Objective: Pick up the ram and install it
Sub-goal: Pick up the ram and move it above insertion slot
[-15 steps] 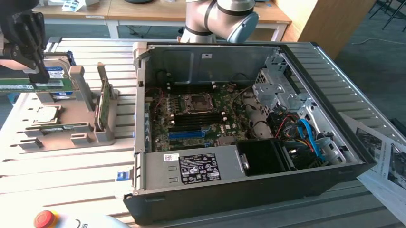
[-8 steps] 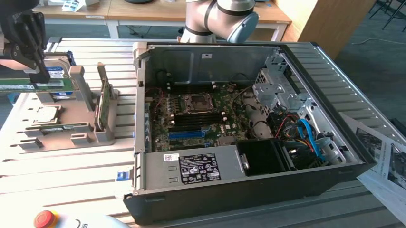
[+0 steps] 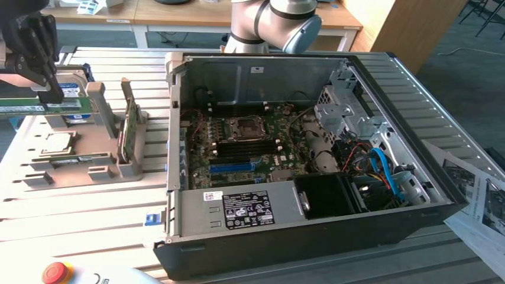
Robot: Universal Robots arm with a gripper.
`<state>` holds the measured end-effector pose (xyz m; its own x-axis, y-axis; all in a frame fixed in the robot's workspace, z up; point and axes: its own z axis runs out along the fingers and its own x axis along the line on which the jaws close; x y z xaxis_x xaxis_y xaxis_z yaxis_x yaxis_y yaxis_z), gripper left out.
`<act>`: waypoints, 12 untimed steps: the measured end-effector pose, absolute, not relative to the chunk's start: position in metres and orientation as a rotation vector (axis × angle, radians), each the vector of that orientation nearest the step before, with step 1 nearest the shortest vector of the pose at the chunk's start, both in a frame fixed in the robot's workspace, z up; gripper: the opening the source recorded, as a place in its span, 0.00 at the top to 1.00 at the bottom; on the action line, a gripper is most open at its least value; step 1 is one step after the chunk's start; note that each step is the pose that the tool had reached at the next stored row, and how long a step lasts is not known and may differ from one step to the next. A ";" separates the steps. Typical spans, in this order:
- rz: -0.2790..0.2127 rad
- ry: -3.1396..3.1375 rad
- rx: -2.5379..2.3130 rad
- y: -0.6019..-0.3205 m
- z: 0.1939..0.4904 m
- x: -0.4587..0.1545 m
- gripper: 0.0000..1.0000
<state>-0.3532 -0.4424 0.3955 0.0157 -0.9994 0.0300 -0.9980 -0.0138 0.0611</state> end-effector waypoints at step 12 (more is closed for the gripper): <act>-0.021 -2.165 2.197 -0.442 0.396 -0.353 0.88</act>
<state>-0.3532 -0.4424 0.3958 0.0154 -0.9994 0.0299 -0.9987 -0.0139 0.0500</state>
